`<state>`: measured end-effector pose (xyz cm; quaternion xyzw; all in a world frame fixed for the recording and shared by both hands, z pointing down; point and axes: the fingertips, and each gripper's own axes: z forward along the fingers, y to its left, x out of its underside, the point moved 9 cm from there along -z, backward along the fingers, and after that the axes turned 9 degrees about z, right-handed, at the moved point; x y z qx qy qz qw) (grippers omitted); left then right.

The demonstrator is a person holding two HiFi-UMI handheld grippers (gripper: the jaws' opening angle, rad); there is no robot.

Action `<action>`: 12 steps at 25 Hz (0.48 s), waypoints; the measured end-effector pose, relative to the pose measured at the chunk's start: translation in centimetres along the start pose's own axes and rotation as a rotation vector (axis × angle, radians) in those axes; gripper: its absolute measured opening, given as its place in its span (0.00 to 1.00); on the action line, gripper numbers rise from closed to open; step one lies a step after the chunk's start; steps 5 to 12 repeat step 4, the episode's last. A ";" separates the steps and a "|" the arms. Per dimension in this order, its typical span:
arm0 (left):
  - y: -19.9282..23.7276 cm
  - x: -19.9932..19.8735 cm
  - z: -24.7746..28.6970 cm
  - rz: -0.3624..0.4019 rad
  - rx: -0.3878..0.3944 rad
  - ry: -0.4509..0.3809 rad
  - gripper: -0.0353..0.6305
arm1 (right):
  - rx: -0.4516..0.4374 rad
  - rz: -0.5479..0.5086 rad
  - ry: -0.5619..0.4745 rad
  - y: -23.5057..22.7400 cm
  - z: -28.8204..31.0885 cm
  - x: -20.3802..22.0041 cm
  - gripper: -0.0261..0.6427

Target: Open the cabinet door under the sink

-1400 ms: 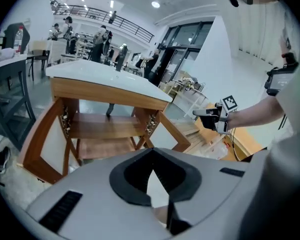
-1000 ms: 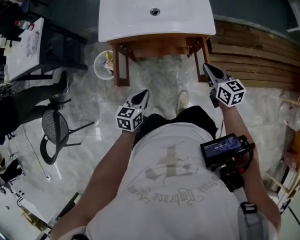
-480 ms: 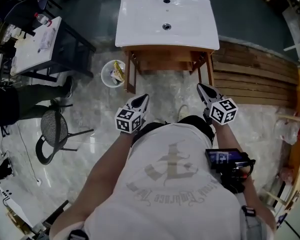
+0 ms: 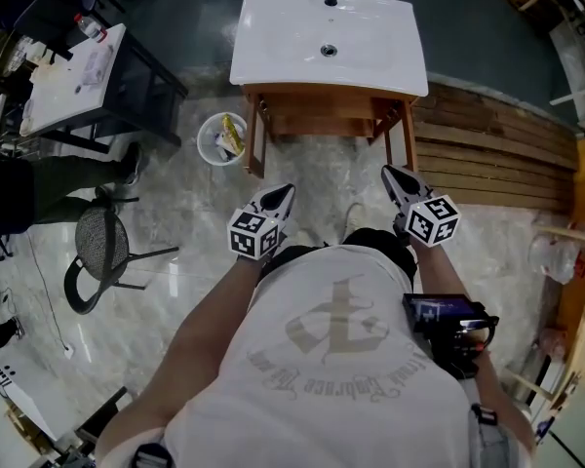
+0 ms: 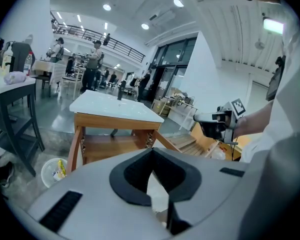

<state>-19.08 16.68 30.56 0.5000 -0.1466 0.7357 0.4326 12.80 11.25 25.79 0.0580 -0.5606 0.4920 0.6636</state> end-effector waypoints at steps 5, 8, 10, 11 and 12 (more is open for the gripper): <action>-0.6 -0.3 0.4 0.008 0.014 0.001 0.07 | 0.010 0.003 0.005 -0.3 -0.5 0.1 0.06; -0.6 -0.3 0.4 0.008 0.014 0.001 0.07 | 0.010 0.003 0.005 -0.3 -0.5 0.1 0.06; -0.6 -0.3 0.4 0.008 0.014 0.001 0.07 | 0.010 0.003 0.005 -0.3 -0.5 0.1 0.06; -0.6 -0.3 0.4 0.008 0.014 0.001 0.07 | 0.010 0.003 0.005 -0.3 -0.5 0.1 0.06; -0.6 -0.3 0.4 0.008 0.014 0.001 0.07 | 0.010 0.003 0.005 -0.3 -0.5 0.1 0.06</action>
